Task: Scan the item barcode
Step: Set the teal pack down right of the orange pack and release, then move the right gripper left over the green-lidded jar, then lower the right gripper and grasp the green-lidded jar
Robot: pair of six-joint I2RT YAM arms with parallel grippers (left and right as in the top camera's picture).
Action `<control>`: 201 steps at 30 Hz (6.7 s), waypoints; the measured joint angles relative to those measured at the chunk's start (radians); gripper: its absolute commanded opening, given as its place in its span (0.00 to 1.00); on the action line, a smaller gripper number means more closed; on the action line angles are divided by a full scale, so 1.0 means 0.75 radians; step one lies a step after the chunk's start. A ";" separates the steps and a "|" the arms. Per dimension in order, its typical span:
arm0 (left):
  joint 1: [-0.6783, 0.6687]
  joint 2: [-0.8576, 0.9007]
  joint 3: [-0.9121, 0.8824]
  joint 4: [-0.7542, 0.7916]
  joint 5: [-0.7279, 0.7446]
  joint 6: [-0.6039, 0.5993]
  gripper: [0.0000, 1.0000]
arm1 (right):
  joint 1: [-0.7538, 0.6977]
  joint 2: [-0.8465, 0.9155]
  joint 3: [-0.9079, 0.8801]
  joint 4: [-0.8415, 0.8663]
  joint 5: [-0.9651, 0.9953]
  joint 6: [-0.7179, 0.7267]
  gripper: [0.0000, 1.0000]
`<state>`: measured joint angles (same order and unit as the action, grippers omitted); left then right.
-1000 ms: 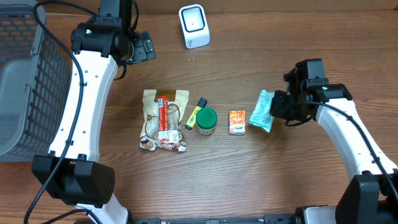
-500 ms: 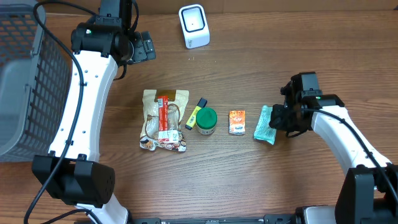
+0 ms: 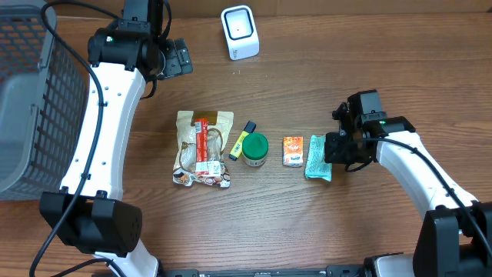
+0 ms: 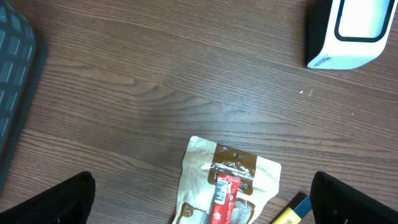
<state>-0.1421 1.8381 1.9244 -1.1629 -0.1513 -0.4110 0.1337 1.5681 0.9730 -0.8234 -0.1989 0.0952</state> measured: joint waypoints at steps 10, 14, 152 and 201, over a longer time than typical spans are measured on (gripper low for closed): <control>0.000 0.000 0.000 0.000 0.000 0.000 1.00 | 0.007 0.000 0.005 -0.018 -0.010 -0.023 0.73; 0.000 0.000 0.000 0.000 0.000 0.000 1.00 | 0.006 0.001 0.084 -0.144 -0.009 -0.022 0.76; -0.001 0.000 0.000 -0.001 -0.003 0.000 1.00 | 0.761 0.359 0.403 0.126 0.344 0.362 0.78; 0.000 0.000 0.000 -0.001 -0.003 0.000 1.00 | 0.758 0.409 0.408 0.108 0.261 0.362 0.53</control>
<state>-0.1421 1.8381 1.9244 -1.1633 -0.1535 -0.4110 0.7021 1.8748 1.2789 -0.7425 -0.0029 0.3664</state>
